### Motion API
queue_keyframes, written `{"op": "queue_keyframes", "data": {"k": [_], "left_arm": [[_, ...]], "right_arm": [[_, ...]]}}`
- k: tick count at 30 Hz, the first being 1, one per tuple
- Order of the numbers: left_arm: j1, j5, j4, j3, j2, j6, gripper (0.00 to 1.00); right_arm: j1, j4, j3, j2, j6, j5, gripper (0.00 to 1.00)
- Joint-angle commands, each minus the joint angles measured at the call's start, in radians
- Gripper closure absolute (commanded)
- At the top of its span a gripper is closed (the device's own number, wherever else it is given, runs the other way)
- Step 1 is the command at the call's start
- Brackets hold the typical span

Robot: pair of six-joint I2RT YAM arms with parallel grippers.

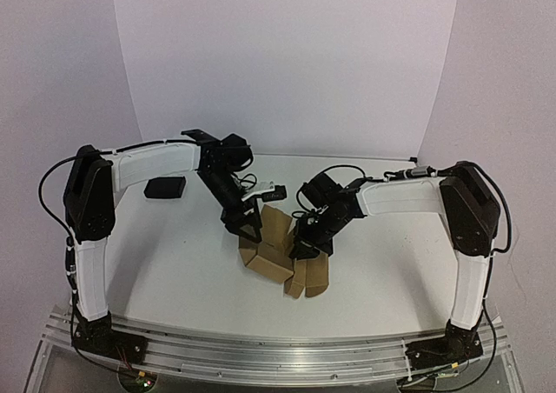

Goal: Fold the paper box

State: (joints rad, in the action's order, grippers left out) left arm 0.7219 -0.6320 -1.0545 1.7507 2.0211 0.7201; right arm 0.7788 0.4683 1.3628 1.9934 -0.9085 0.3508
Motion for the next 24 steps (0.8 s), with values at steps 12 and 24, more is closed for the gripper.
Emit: {"op": "queue_keyframes", "data": {"k": [12, 24], "left_arm": [[-0.075, -0.074, 0.216, 0.355, -0.24, -0.246, 0.18], [-0.195, -0.063, 1.024, -0.394, -0.738, -0.303, 0.0]], "right_arm": [[-0.068, -0.281, 0.022, -0.157, -0.111, -0.105, 1.0], [-0.078, -0.87, -0.039, -0.32, -0.135, -0.328, 1.0]]}}
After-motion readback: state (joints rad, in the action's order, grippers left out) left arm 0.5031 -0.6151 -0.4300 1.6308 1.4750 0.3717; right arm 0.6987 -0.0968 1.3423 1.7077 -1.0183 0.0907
